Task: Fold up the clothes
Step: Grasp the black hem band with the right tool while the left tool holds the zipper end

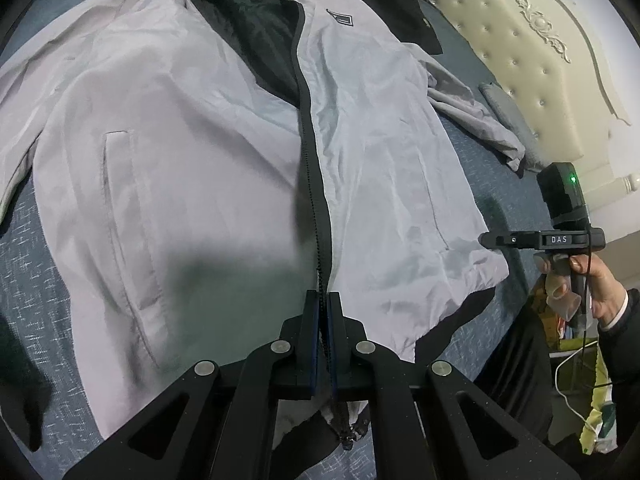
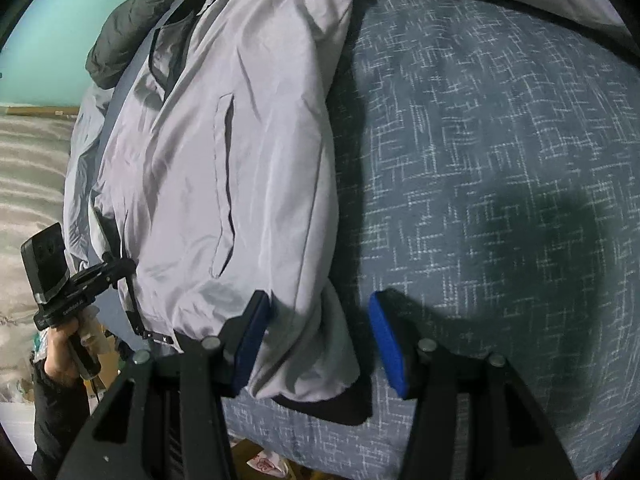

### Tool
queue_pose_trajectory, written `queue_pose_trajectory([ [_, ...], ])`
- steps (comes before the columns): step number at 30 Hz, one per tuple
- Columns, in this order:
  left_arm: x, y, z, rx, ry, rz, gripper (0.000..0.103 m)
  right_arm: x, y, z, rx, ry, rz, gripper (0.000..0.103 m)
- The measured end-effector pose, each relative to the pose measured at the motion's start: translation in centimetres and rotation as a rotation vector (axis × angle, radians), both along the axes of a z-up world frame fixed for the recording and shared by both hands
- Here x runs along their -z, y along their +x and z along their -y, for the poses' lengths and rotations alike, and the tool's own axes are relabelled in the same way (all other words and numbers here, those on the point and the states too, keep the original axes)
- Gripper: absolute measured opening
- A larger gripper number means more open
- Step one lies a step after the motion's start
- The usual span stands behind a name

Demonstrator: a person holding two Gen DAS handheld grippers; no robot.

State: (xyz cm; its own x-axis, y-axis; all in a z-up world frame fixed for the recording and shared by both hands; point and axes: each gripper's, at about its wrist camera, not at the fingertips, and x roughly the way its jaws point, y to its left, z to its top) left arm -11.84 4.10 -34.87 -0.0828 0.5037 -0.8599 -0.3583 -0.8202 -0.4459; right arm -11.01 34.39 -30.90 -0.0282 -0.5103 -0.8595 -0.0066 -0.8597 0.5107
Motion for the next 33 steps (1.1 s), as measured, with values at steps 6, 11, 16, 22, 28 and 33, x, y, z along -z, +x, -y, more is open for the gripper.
queue_pose_trajectory([
  [6,0.3,0.2,-1.8,0.026,0.014,0.015,0.003,-0.5,-0.4,1.3,-0.025,-0.029,-0.026,0.052],
  [11,0.3,0.7,-2.7,0.038,0.032,0.023,0.003,0.0,-0.6,2.6,-0.073,0.002,-0.039,0.015],
  [16,0.3,0.9,-4.0,0.048,0.047,0.021,0.003,-2.2,-1.3,1.0,-0.032,-0.001,-0.115,0.003],
  [22,1.3,1.1,-6.8,0.068,0.052,0.023,0.003,-4.7,-1.7,-1.5,0.028,0.019,-0.178,0.002],
  [28,3.2,1.0,-8.5,0.063,0.011,0.07,0.005,-2.3,-2.6,-2.1,0.049,0.076,-0.128,0.002],
  [33,1.8,0.9,-5.6,0.008,0.026,0.05,0.009,-1.9,-2.9,-2.1,0.076,0.064,-0.114,0.013],
])
